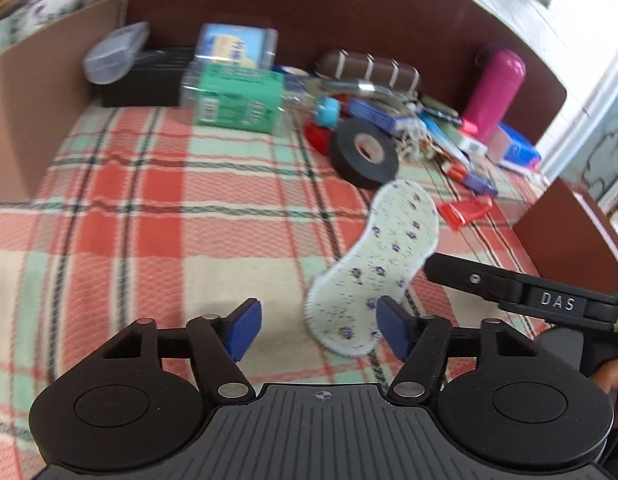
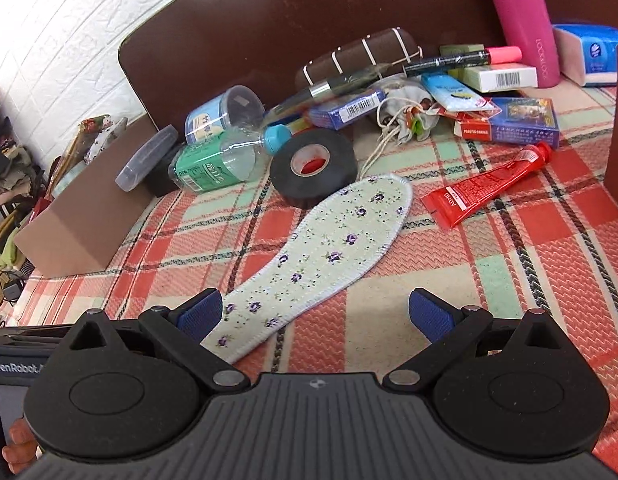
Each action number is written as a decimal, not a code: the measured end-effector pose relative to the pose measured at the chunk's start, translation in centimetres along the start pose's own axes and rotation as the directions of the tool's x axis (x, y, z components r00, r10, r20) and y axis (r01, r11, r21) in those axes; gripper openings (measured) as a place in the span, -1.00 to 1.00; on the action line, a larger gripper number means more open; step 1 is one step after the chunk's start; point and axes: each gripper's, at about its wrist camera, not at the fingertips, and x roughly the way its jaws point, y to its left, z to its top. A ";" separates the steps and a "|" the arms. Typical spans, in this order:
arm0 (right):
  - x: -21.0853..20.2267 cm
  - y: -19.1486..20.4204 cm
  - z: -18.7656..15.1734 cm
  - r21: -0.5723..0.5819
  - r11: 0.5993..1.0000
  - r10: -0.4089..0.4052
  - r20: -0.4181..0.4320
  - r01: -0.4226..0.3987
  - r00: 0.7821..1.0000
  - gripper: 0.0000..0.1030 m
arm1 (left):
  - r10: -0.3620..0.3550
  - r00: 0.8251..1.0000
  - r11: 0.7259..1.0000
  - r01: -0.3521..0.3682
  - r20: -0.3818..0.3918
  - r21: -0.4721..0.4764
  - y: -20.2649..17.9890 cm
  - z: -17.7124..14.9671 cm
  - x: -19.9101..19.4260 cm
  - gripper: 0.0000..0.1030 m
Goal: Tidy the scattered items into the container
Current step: 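Move both grippers back to the white floral insoles on the bed, then grasp one white floral insole with the left gripper while the right grasps the other, then lift both insoles off the bed with both grippers, then carry the insoles over the cardboard box and open both grippers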
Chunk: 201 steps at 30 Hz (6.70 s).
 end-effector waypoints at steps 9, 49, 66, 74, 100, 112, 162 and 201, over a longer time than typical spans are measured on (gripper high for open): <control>2.1 -1.0 1.5 -0.029 0.999 0.016 0.003 -0.016 1.000 0.66 | 0.040 0.999 0.997 -0.039 -0.013 0.062 -1.4 0.6 2.2 0.16; 2.0 -2.4 2.5 0.174 0.972 0.160 -0.013 -0.156 0.987 -0.69 | 0.085 0.996 0.986 -0.086 0.009 0.141 -3.5 -1.6 0.8 0.45; 0.2 -0.3 1.2 0.135 0.977 0.170 -0.039 -0.164 0.985 -0.81 | 0.077 0.997 0.985 -0.078 0.012 0.153 -3.8 -2.3 0.3 -0.57; 0.9 -0.6 -0.3 0.158 0.979 0.146 -0.082 -0.132 0.986 -0.70 | 0.085 0.996 0.988 -0.087 0.021 0.130 -3.2 -2.3 0.0 -0.52; 5.1 -1.0 -0.3 0.341 0.888 0.341 -0.039 -0.309 0.939 -0.84 | -0.222 0.974 0.888 0.223 0.050 -0.402 6.8 -1.3 -0.1 -0.18; 5.4 -2.1 -0.1 0.368 0.885 0.312 -0.010 -0.287 0.950 -0.75 | -0.205 0.979 0.921 0.199 0.018 -0.335 6.7 -1.3 0.1 -0.87; 3.8 14.4 1.9 0.006 0.904 0.423 -0.165 -0.428 0.891 -0.51 | -0.041 0.989 0.998 0.048 0.144 -0.047 6.7 -3.0 -9.6 -1.00; 13.9 34.6 12.5 -0.506 0.804 0.289 -0.127 -0.312 0.949 0.15 | 0.397 0.875 0.892 -0.298 0.277 -0.339 27.0 12.3 -15.6 0.25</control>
